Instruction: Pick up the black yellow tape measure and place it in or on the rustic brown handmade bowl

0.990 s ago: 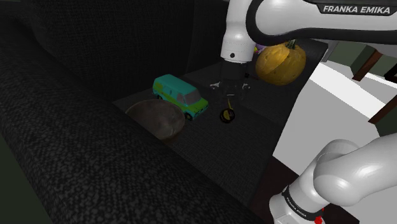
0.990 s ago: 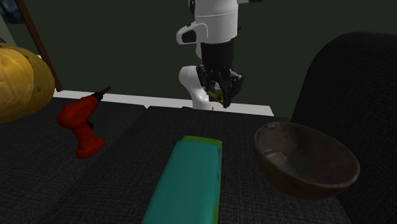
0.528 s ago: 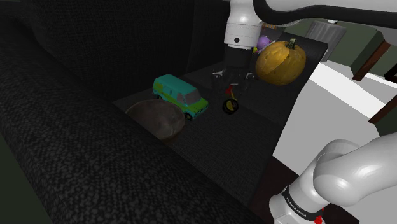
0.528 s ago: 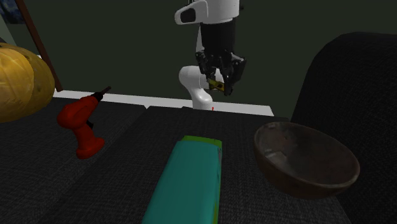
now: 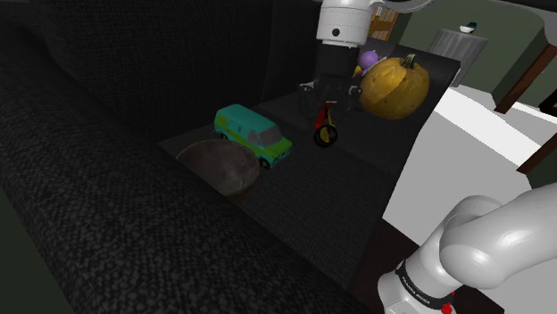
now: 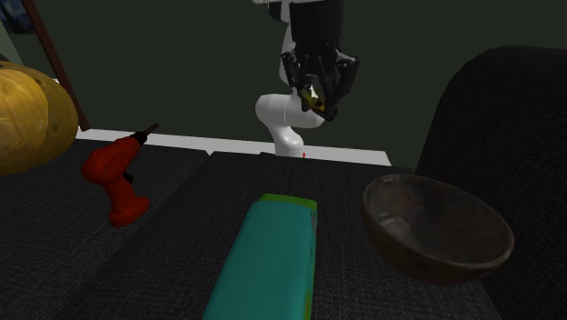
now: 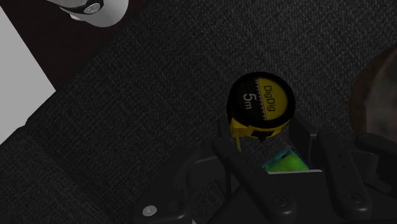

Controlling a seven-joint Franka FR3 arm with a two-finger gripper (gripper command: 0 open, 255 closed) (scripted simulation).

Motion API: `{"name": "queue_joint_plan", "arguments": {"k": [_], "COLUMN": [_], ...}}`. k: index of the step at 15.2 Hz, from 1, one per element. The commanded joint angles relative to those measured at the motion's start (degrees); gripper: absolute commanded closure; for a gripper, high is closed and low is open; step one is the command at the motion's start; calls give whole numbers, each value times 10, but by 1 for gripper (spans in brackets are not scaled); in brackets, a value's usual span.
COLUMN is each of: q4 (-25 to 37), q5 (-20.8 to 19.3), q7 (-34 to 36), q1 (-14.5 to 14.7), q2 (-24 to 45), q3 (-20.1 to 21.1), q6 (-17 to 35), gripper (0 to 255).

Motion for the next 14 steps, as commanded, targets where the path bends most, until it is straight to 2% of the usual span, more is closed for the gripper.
{"name": "queue_joint_plan", "arguments": {"k": [1,8,14], "q4": [29,168,334], "q5": [1,-21,-78], "q7": [20,115,203], "q1": [3,23,67], "q2": [28,170,322], "q3": [15,80,125], "q6": [2,13,-6], "gripper": [255,255,255]}}
